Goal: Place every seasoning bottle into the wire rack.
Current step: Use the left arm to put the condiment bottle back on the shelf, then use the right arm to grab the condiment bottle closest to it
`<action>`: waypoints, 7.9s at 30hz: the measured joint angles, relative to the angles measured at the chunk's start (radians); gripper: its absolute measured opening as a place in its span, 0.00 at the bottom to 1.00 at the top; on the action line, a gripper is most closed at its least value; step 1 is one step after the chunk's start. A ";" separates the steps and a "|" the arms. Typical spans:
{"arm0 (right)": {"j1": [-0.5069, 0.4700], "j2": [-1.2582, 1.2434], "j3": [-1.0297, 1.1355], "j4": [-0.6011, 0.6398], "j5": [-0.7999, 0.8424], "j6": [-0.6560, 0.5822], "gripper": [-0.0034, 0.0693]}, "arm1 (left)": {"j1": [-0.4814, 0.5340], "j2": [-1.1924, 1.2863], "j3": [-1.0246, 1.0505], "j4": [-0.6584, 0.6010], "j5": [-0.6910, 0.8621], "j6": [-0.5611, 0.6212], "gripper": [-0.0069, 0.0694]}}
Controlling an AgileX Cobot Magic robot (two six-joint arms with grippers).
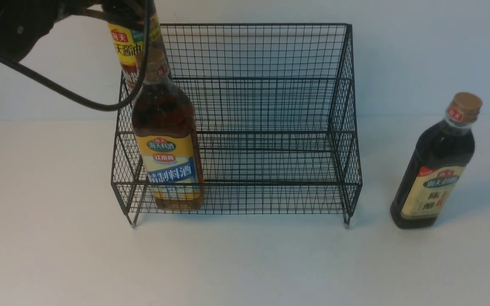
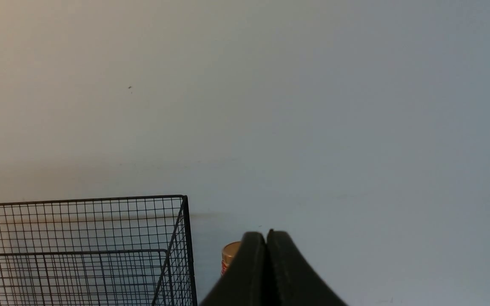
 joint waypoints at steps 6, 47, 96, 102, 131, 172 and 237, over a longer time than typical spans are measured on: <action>0.000 0.000 0.000 0.000 0.009 0.000 0.03 | 0.000 0.018 0.000 0.000 0.015 0.010 0.43; 0.000 0.000 0.000 0.000 0.023 0.000 0.03 | -0.061 0.155 -0.003 0.011 0.279 0.000 0.43; 0.000 0.000 0.000 0.000 0.023 0.000 0.03 | -0.061 -0.199 -0.022 0.165 0.342 -0.033 0.40; 0.000 0.000 0.000 0.000 0.023 0.000 0.03 | -0.061 -0.413 -0.022 0.132 0.450 -0.030 0.11; 0.000 0.000 0.000 0.000 0.038 0.000 0.03 | -0.061 -1.000 0.128 -0.068 0.987 0.294 0.08; 0.000 0.000 0.000 0.000 0.090 0.000 0.03 | 0.223 -1.557 1.414 -0.430 0.327 0.577 0.08; 0.134 1.045 -0.057 -0.705 -0.842 0.586 0.58 | 0.224 -1.557 1.414 -0.430 0.329 0.569 0.08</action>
